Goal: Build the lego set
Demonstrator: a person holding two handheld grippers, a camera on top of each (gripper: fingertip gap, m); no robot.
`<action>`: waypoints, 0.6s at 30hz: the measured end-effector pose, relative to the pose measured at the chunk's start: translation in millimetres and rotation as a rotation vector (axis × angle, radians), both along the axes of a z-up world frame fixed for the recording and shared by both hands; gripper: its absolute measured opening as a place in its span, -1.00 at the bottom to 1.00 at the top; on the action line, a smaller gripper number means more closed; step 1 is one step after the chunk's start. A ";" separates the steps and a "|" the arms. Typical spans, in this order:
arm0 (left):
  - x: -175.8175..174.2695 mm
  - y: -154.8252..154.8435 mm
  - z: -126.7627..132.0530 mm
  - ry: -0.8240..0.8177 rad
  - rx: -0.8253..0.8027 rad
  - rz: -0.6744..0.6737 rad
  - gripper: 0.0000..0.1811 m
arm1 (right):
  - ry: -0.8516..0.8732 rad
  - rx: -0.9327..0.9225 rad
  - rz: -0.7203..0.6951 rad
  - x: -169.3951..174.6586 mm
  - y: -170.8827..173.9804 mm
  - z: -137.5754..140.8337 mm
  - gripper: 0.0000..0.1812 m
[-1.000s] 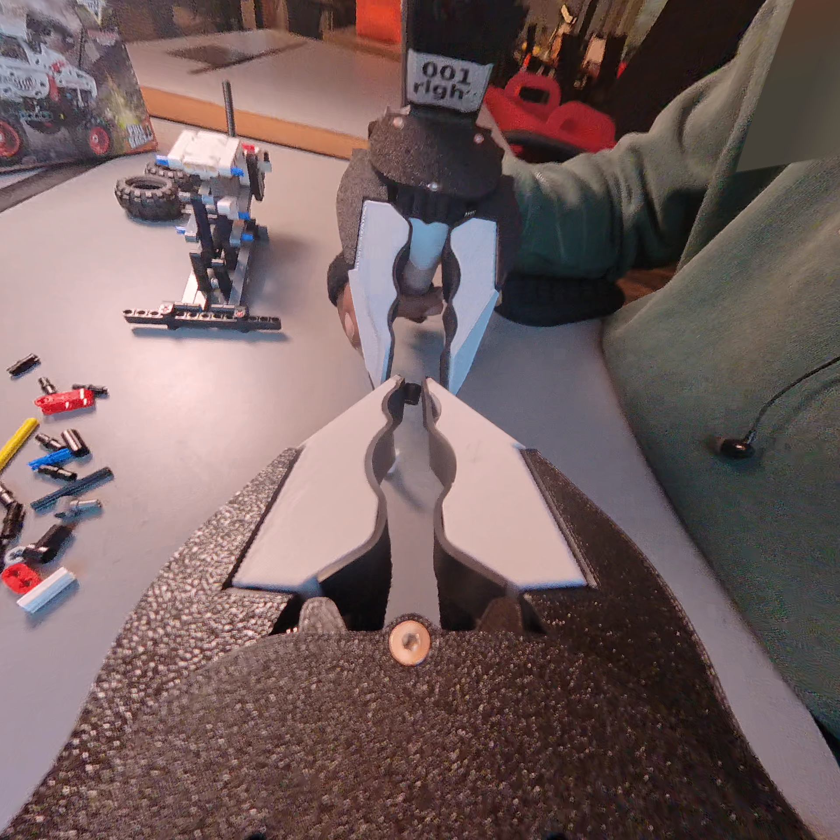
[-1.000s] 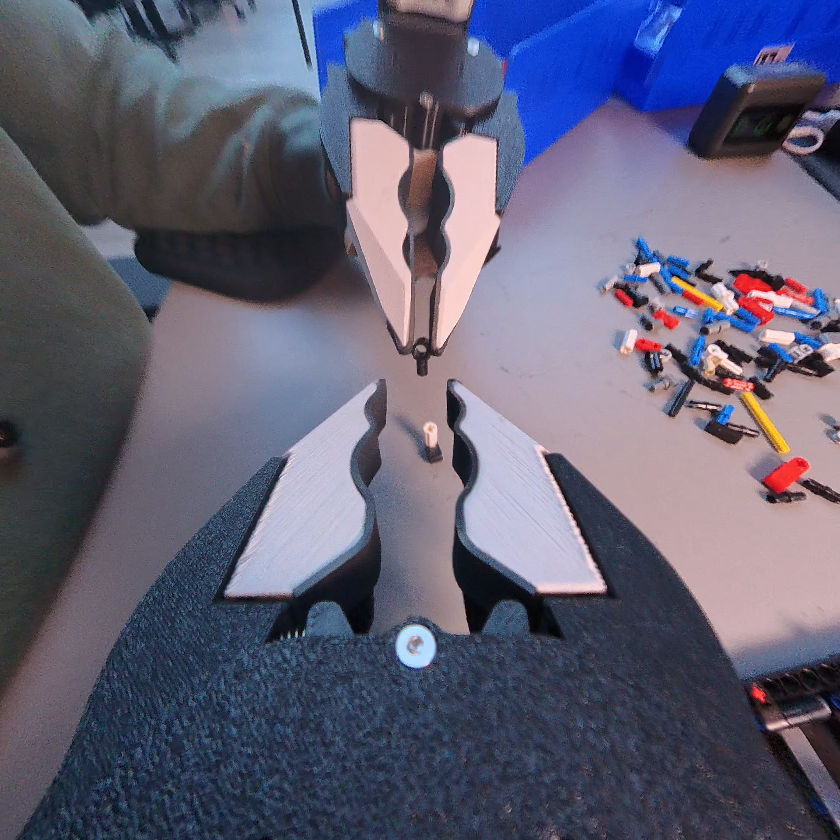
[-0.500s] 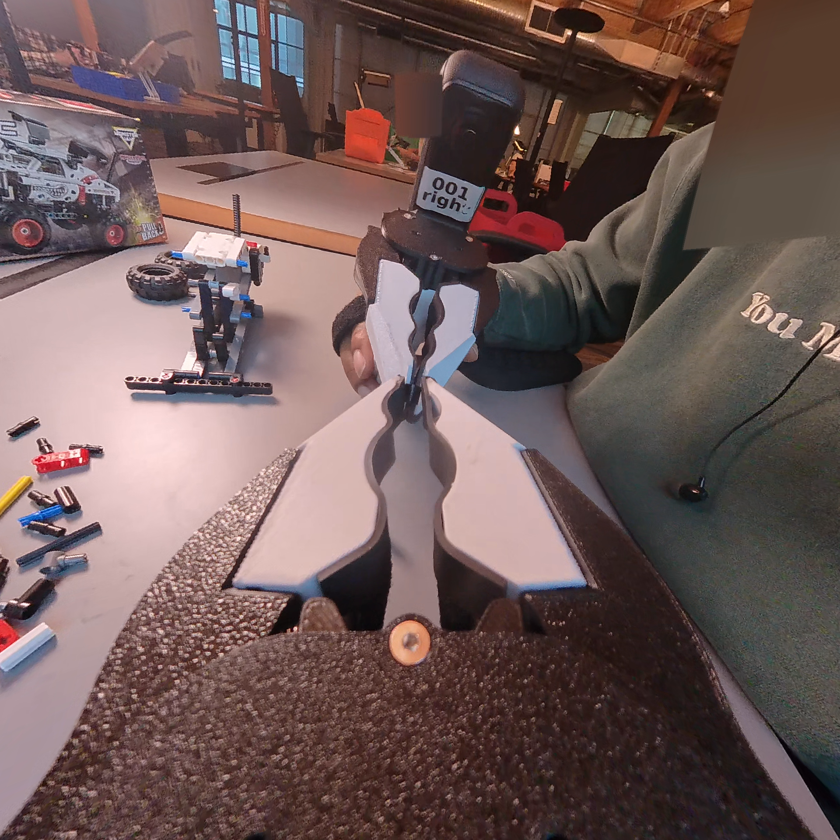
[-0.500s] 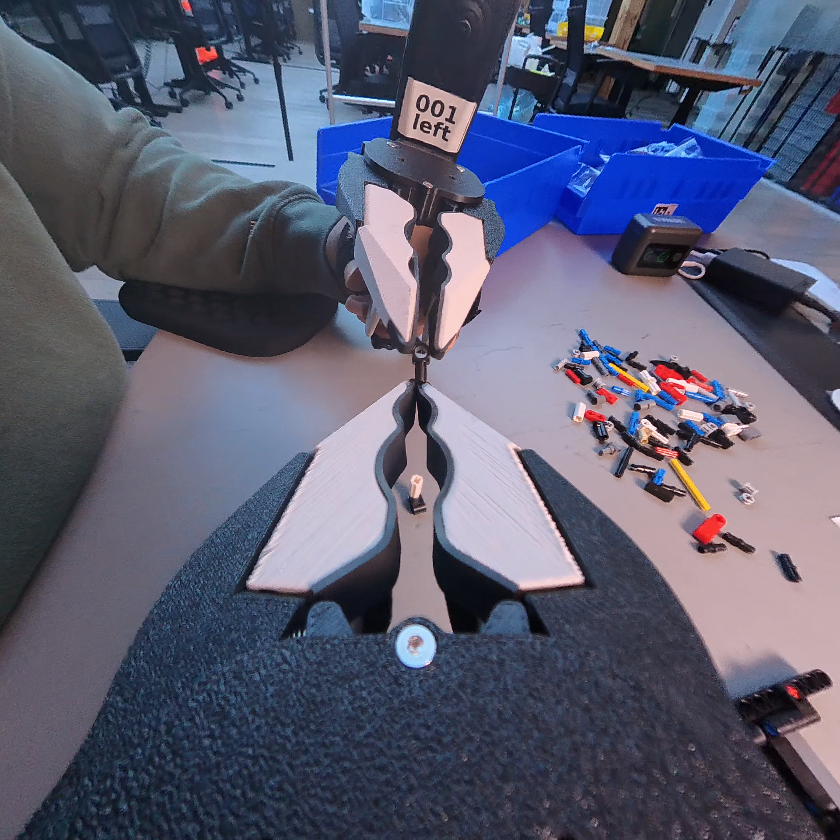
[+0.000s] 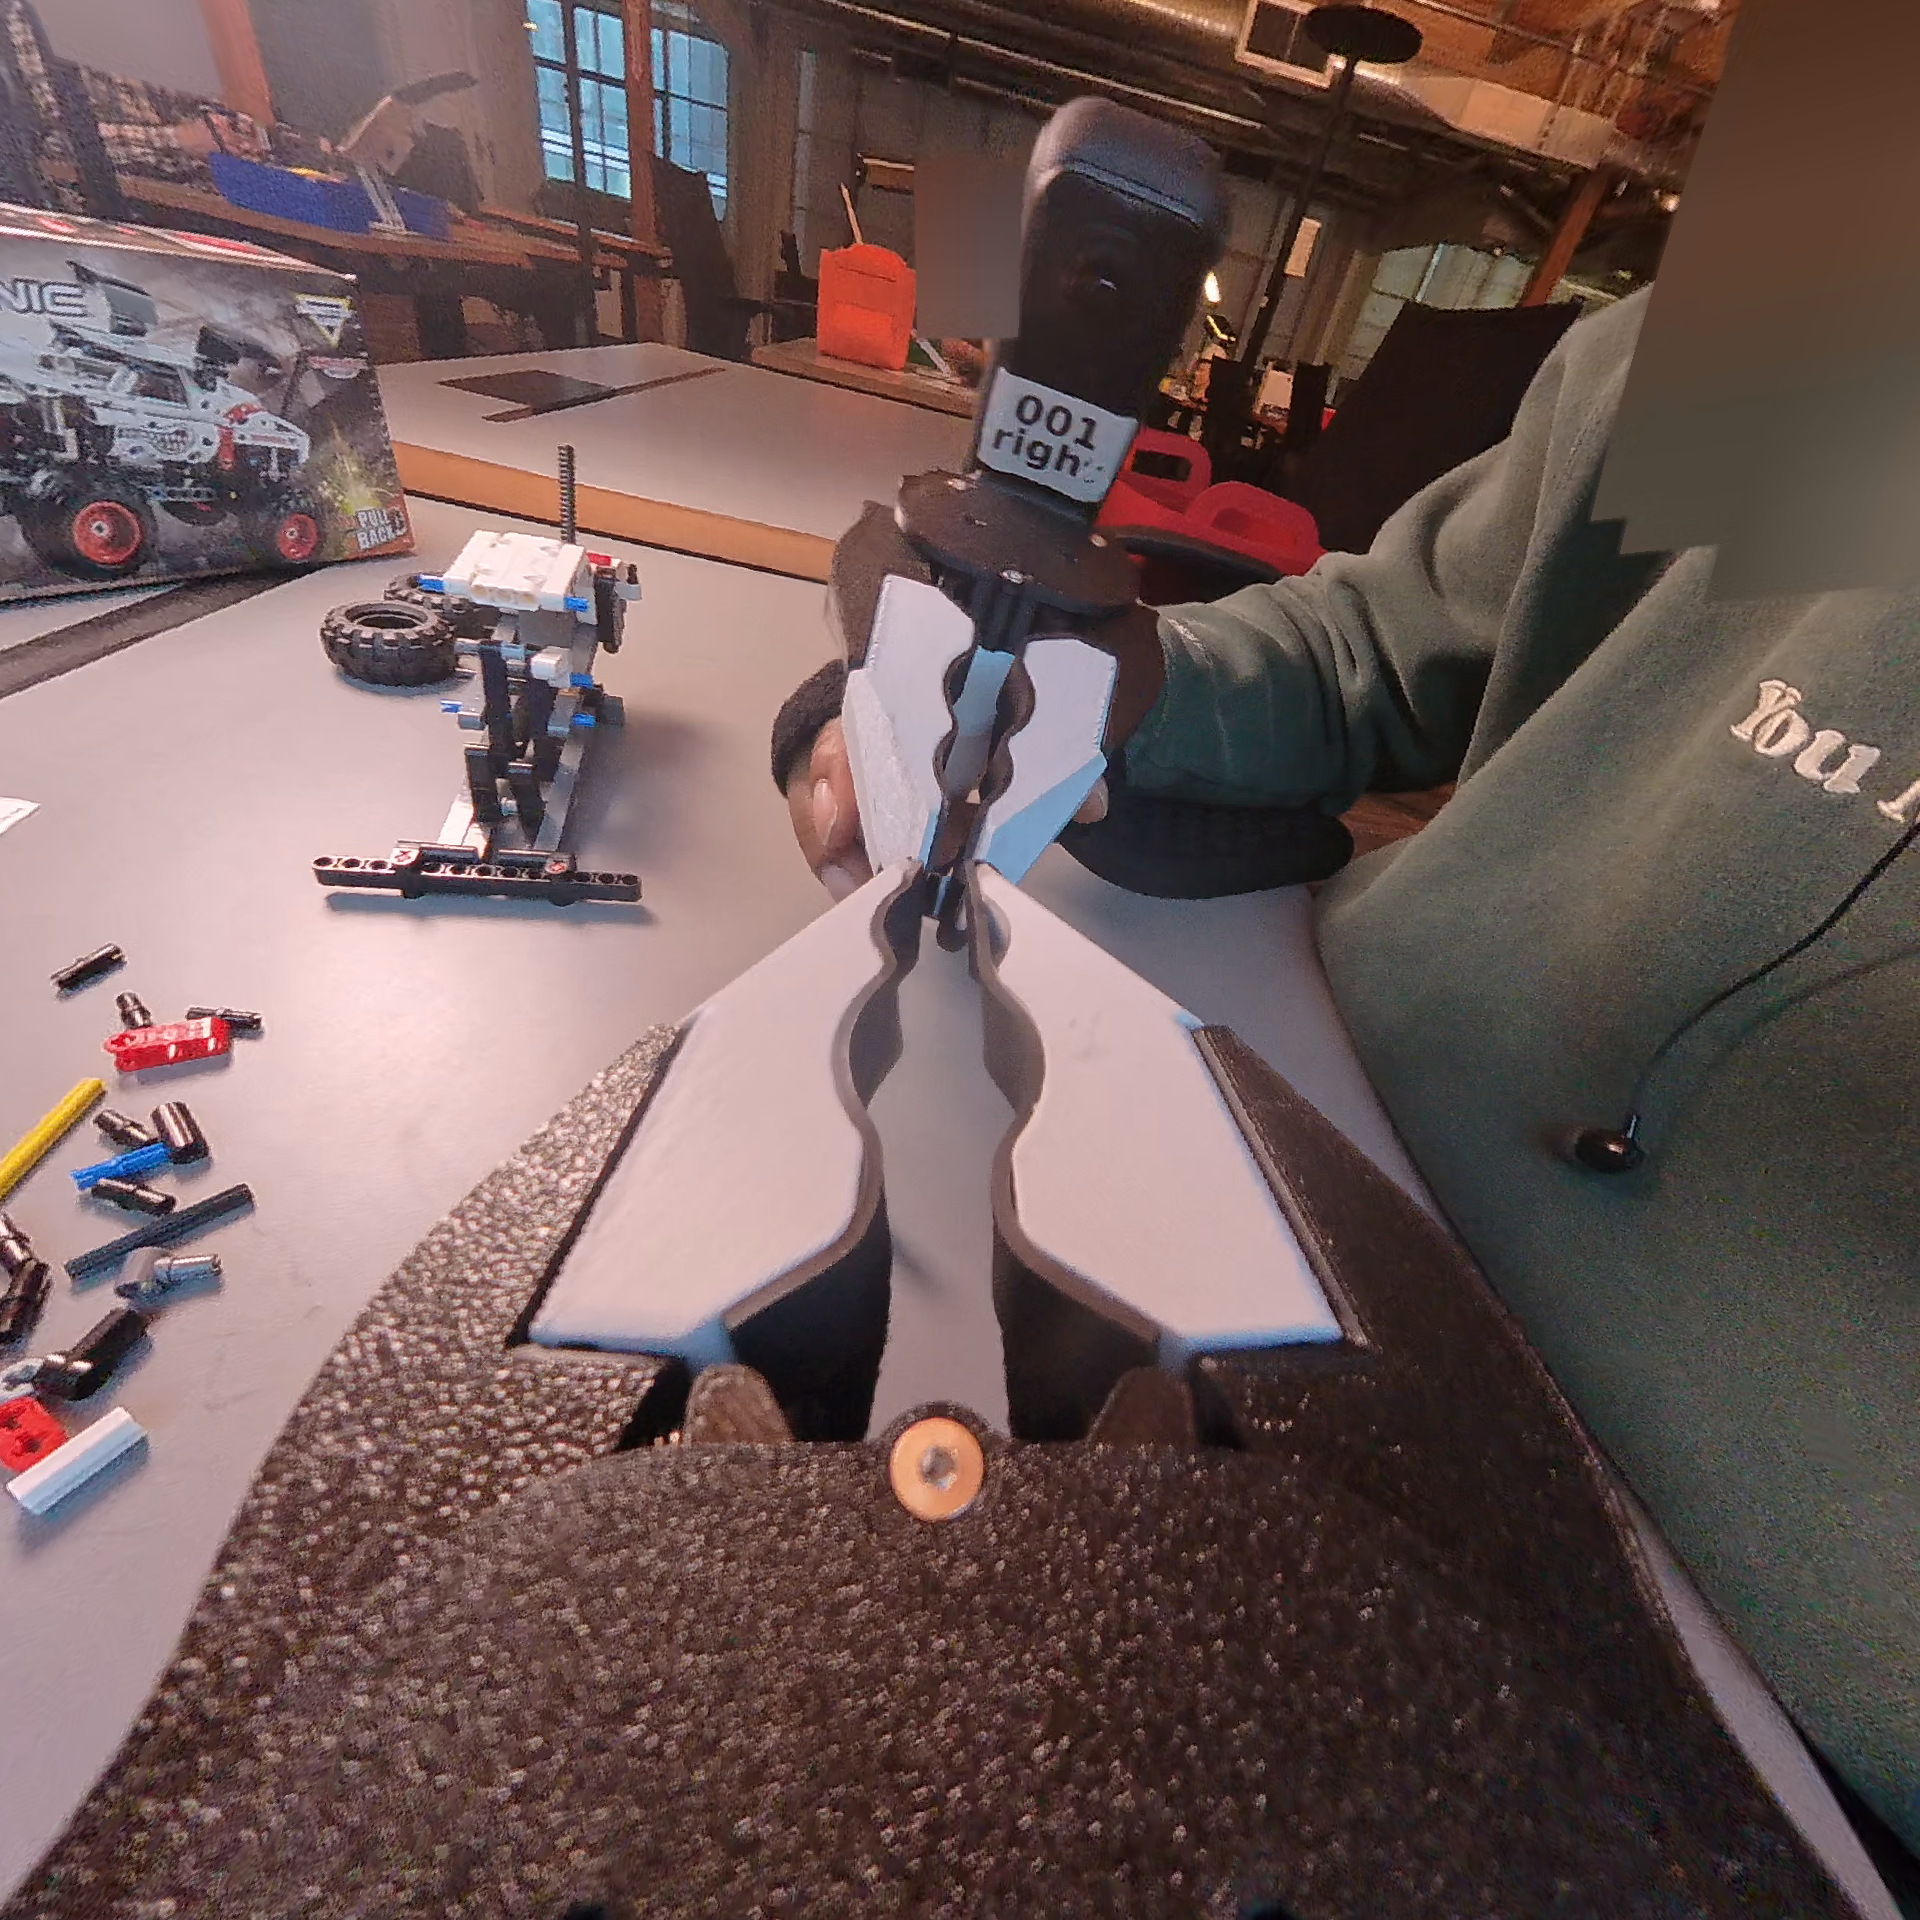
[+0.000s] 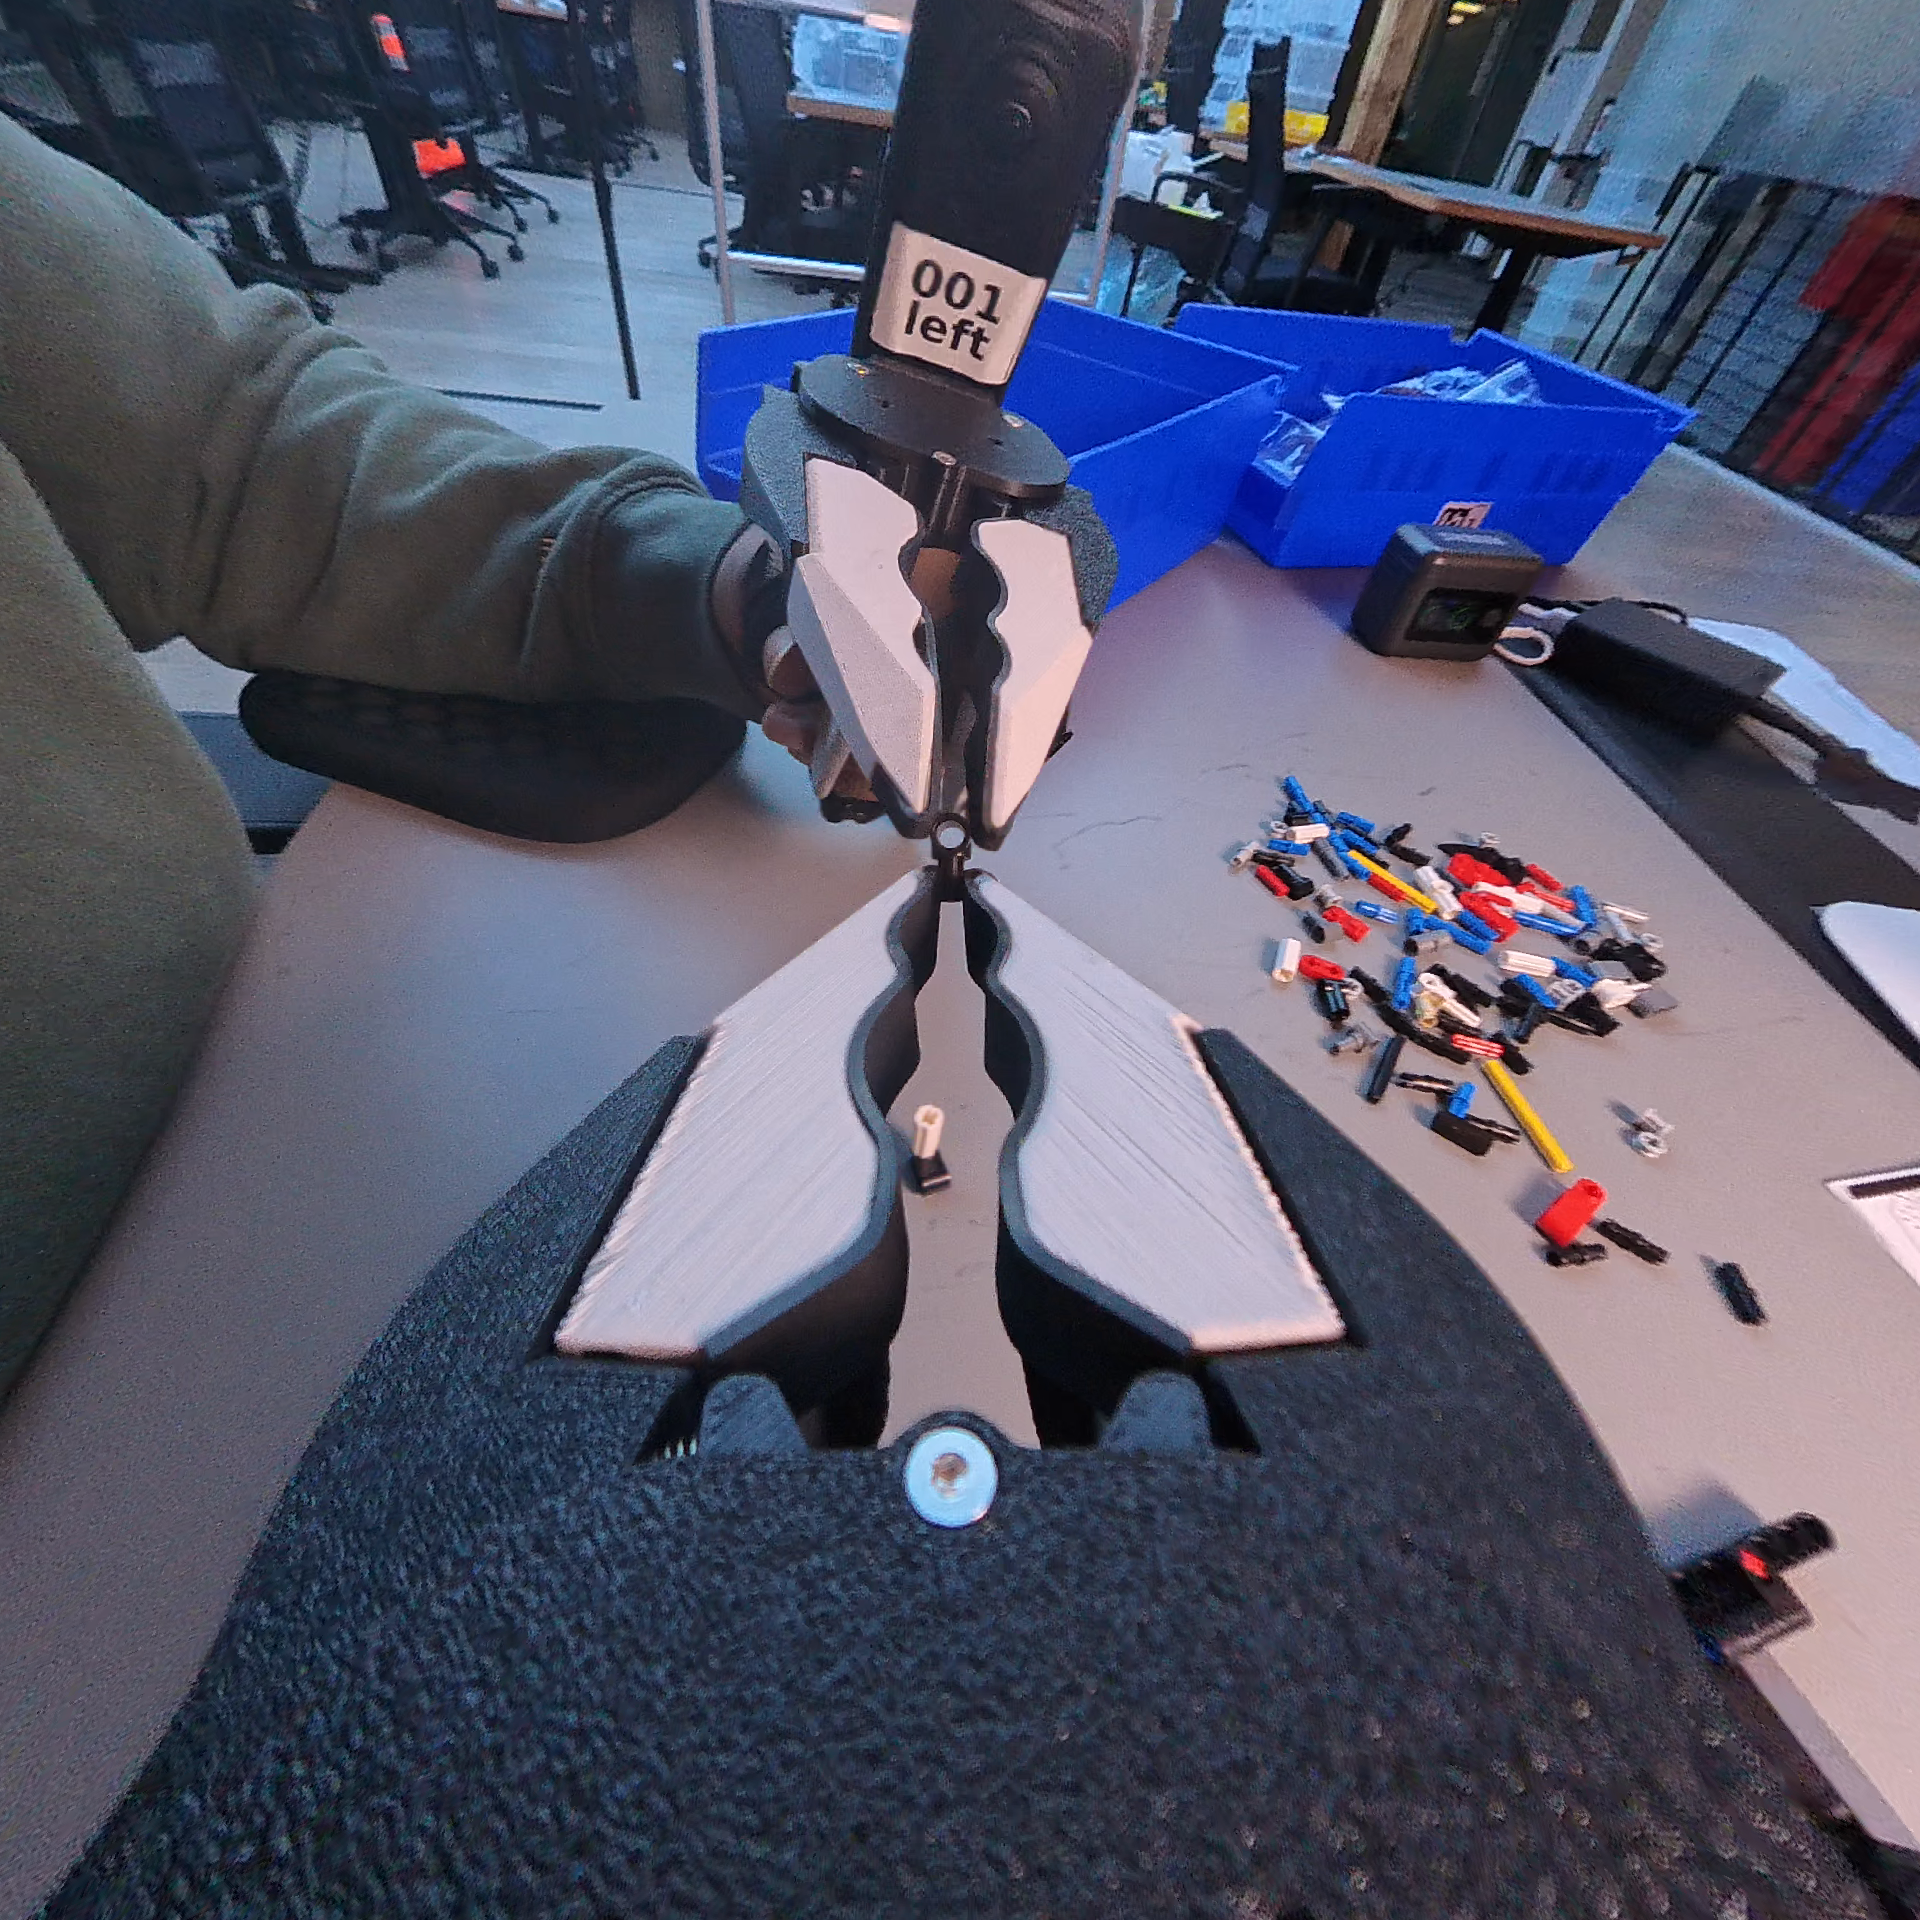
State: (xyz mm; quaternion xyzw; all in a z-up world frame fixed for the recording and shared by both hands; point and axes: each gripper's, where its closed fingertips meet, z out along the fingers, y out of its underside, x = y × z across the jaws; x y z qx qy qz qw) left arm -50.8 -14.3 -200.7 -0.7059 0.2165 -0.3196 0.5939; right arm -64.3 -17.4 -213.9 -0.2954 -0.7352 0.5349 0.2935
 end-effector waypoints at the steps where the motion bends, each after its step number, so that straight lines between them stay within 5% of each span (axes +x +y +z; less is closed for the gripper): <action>1: -2.6 3.0 0.8 -0.020 -0.015 0.025 -0.89 | 0.025 0.016 -0.025 -2.3 2.9 1.3 -0.95; 4: -16.1 18.5 3.0 -0.126 -0.101 0.159 -0.69 | 0.133 0.066 -0.133 -11.0 16.0 11.1 -0.95; 18: -19.9 32.6 18.8 -0.314 -0.109 0.309 -0.76 | 0.332 0.253 -0.356 -22.2 36.2 29.5 -0.96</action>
